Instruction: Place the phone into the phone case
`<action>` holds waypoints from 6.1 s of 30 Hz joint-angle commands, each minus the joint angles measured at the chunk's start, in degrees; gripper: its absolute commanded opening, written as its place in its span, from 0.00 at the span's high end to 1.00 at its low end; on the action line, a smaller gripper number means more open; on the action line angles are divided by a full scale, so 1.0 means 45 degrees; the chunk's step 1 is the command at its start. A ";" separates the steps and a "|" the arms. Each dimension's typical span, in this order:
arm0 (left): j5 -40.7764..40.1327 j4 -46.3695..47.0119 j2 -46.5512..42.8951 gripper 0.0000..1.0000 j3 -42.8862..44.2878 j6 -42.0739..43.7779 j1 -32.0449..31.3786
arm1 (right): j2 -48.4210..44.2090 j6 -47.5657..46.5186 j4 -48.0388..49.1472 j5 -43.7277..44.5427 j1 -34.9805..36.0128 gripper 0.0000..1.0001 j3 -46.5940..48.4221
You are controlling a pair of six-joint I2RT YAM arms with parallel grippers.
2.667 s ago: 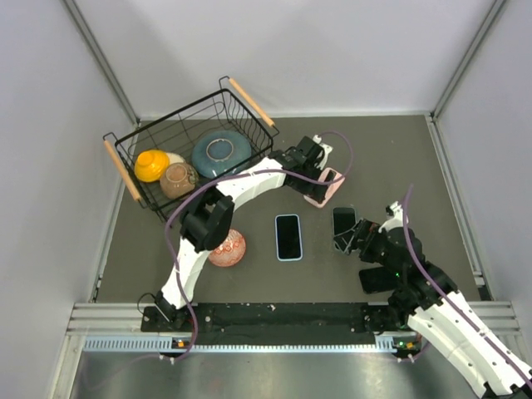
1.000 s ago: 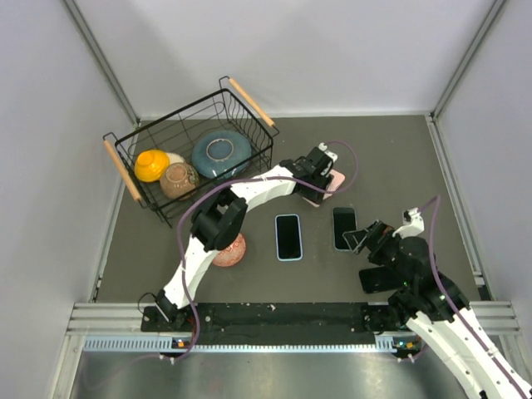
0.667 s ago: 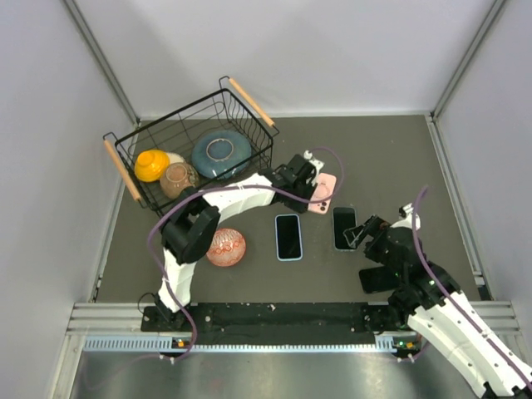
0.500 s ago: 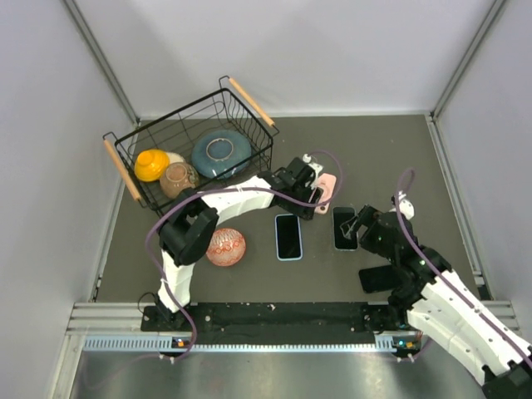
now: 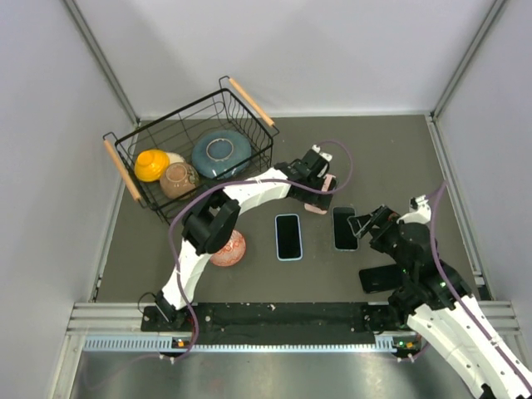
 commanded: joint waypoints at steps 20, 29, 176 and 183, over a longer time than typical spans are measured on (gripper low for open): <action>-0.2462 -0.0694 0.1254 0.07 0.0776 -0.0080 -0.0658 | -0.0838 -0.0120 -0.0793 0.0704 -0.0086 0.05 -0.0122; -0.3166 -0.1065 0.1449 0.22 0.0835 0.0213 -0.0990 | -0.1130 0.0114 -0.0793 0.0685 -0.0086 0.05 -0.0376; 0.4492 0.1417 -0.9936 1.00 -0.7232 -0.1877 0.2388 | 0.2969 0.0478 -0.1379 0.3218 0.2824 0.10 0.3234; 0.3437 0.1513 -1.0717 1.00 -0.7816 -0.1857 0.2272 | 0.4005 0.8794 -0.7715 0.4181 0.2708 0.07 0.3784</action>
